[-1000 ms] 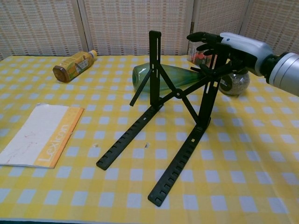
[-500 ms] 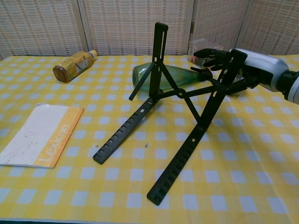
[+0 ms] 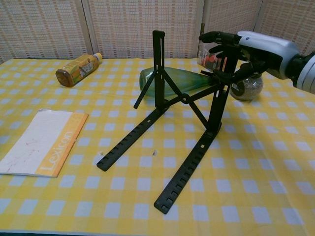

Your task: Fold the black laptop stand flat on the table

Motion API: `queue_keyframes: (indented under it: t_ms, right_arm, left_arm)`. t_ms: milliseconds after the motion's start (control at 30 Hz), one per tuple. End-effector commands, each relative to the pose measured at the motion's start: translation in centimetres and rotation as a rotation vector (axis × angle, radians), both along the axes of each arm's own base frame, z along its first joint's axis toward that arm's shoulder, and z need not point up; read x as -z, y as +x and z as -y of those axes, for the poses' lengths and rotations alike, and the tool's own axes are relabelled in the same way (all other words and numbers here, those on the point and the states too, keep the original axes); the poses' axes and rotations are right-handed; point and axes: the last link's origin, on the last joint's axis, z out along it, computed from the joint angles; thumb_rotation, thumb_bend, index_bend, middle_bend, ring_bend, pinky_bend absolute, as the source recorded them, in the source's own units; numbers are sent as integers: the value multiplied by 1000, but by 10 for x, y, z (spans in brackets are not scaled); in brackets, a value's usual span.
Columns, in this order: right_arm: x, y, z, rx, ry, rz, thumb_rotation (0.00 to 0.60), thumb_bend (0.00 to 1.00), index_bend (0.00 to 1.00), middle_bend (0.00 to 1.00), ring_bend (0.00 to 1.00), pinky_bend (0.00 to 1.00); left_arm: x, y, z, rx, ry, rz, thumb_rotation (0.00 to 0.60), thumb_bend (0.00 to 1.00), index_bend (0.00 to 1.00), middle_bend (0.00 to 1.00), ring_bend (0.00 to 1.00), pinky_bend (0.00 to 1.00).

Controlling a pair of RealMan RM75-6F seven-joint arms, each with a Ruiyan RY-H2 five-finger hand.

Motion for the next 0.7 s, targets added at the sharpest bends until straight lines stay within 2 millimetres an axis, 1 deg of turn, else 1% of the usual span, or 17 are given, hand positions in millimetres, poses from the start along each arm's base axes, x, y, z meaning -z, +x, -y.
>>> queue_keyframes:
  t_ms: [33,133,233,300,467,600,700]
  right_arm:
    - [-6,-3,-5,2,-10,-1,600,499,0,0,68,62]
    - [-12,-10,-14,7,-17,-17,600,465,0,0,68,62]
    - [-15,-20,-24,21,-14,-42,600,375,0,0,67,62]
    - [-15,-25,-29,39,1,-46,600,370,0,0,67,62]
    - [-12,-29,-34,59,16,-58,600,365,0,0,68,68]
    - [-6,-34,-36,86,15,-78,600,364,0,5,85,77]
    - [2,-39,-36,115,18,-101,600,364,0,28,106,94]
  left_arm:
    - [0,0,0,-1,-1,0,600,253,0,36,4,0]
    - [0,-1,0,1,0,1,600,253,0,36,4,0]
    - [0,-1,0,1,2,4,600,253,0,36,4,0]
    - [1,-1,-1,1,1,6,600,253,0,36,4,0]
    - [2,0,-1,6,-2,10,600,253,0,36,4,0]
    - [3,0,0,7,-4,11,600,253,0,36,4,0]
    - [3,-1,1,5,-8,11,600,253,0,36,4,0]
